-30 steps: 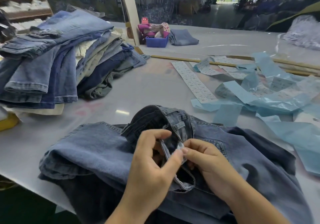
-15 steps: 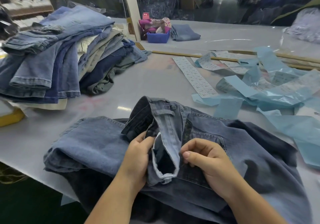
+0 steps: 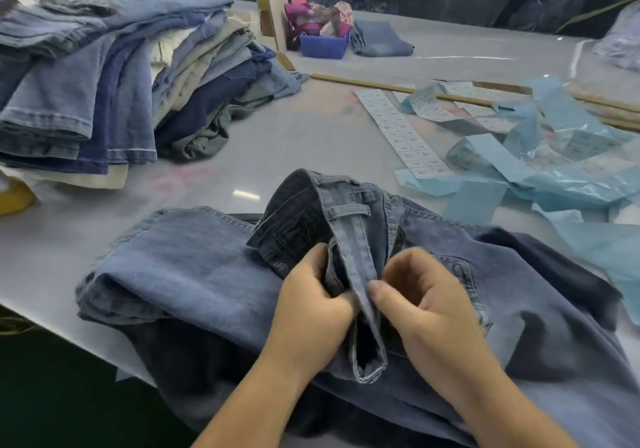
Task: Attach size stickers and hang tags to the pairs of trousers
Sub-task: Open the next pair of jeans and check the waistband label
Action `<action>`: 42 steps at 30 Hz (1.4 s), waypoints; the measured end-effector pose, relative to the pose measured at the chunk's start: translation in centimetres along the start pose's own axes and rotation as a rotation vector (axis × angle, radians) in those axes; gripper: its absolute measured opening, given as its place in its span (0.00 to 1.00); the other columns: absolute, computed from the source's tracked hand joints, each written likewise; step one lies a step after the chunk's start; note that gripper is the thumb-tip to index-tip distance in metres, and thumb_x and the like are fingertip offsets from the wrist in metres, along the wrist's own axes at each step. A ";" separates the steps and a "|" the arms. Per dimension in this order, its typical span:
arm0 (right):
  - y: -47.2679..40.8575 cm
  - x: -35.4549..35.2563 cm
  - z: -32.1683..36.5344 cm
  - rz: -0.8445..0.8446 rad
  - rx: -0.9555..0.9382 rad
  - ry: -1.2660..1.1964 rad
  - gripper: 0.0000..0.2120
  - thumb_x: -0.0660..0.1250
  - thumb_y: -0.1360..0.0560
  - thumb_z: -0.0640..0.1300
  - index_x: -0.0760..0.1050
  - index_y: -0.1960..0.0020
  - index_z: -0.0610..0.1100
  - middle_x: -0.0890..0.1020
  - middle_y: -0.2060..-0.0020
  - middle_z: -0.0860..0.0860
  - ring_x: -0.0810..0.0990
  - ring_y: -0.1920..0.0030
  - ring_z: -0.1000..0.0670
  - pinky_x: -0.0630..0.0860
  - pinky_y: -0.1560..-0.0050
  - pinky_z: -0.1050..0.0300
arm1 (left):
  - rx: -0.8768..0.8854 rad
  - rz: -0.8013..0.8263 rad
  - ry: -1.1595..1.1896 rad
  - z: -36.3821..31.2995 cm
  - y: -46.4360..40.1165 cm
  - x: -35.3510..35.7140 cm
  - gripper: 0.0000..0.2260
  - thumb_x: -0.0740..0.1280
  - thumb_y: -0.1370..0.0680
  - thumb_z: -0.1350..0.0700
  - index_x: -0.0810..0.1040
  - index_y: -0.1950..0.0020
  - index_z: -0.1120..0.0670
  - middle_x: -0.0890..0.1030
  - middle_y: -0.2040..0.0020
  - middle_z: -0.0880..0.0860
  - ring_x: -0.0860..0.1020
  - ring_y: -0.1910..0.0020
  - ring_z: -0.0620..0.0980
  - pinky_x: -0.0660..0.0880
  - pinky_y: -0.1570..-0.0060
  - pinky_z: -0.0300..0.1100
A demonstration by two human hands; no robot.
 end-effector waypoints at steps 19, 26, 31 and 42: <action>0.0 0.1 -1.0 -0.022 -0.066 0.232 0.14 0.58 0.30 0.40 0.82 0.59 0.51 0.75 0.53 0.60 0.76 0.52 0.59 0.73 0.55 0.63 | -0.185 0.111 0.451 1.5 -0.5 -0.3 0.12 0.71 0.26 0.59 0.81 0.43 0.56 0.84 0.47 0.62 0.83 0.46 0.61 0.80 0.47 0.52; 0.1 0.3 -1.0 0.267 0.061 0.046 0.09 0.63 0.29 0.56 0.80 0.60 0.53 0.75 0.53 0.58 0.77 0.50 0.55 0.72 0.47 0.52 | -0.170 0.111 0.479 1.5 -0.6 -0.3 0.11 0.70 0.26 0.59 0.81 0.44 0.57 0.84 0.48 0.63 0.83 0.48 0.62 0.80 0.52 0.49; 0.0 0.2 -1.4 0.281 0.098 -0.095 0.05 0.67 0.30 0.47 0.81 0.62 0.49 0.75 0.54 0.55 0.77 0.50 0.52 0.72 0.46 0.55 | -0.149 0.102 0.477 1.5 -0.6 -0.3 0.11 0.70 0.27 0.60 0.81 0.44 0.57 0.84 0.47 0.62 0.83 0.47 0.61 0.80 0.52 0.48; 0.3 -0.6 -1.3 0.274 0.090 -0.374 0.06 0.67 0.29 0.44 0.84 0.58 0.47 0.80 0.58 0.55 0.78 0.56 0.56 0.74 0.54 0.67 | -0.169 0.038 0.469 1.2 -0.7 -1.1 0.09 0.70 0.27 0.59 0.82 0.47 0.57 0.84 0.49 0.63 0.84 0.50 0.60 0.81 0.55 0.47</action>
Point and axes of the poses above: each hand's wrist, its own y-axis away from the middle knuckle, its own x-axis out of the palm, z = x × y, the point moved 5 cm from there along -y, towards the middle knuckle
